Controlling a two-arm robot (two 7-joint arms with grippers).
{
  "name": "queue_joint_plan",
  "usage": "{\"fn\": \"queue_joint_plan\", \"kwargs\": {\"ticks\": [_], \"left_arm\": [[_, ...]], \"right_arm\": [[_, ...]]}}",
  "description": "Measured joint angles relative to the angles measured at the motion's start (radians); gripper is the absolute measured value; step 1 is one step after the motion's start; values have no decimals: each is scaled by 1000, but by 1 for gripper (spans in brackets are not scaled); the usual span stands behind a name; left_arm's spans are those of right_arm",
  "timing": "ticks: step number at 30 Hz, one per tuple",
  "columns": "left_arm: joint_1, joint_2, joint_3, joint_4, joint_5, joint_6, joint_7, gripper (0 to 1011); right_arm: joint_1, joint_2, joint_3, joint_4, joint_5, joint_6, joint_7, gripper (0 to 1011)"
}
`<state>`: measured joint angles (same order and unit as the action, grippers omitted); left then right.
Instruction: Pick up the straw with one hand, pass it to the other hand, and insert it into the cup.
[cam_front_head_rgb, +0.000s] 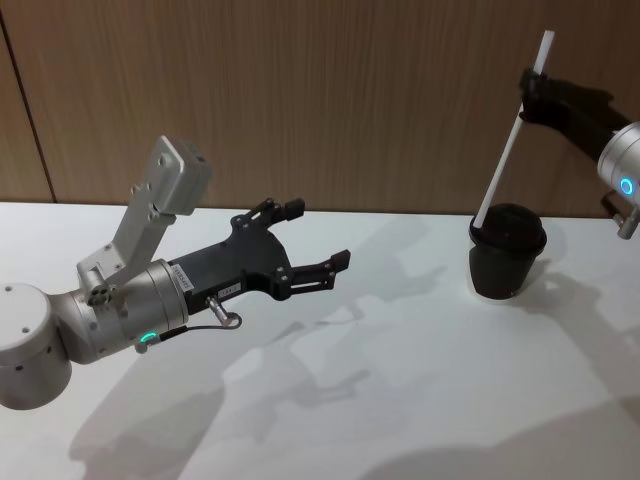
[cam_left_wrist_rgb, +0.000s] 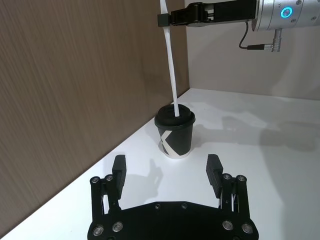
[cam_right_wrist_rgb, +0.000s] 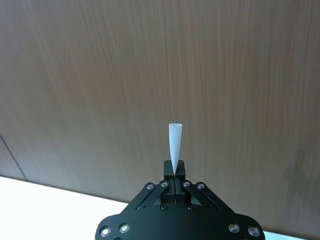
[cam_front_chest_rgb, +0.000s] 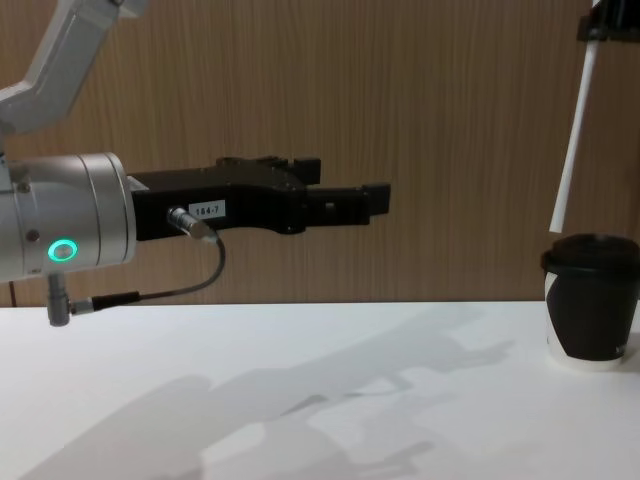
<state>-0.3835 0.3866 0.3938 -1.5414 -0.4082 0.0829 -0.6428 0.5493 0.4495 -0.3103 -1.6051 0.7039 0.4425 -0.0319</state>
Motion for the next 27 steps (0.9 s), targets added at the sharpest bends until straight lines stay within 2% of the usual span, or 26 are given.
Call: {"fn": "queue_joint_plan", "kwargs": {"ticks": [27], "left_arm": [[0, 0, 0, 0, 0, 0, 0, 1003]], "right_arm": [[13, 15, -33, 27, -114, -37, -11, 4]]}}
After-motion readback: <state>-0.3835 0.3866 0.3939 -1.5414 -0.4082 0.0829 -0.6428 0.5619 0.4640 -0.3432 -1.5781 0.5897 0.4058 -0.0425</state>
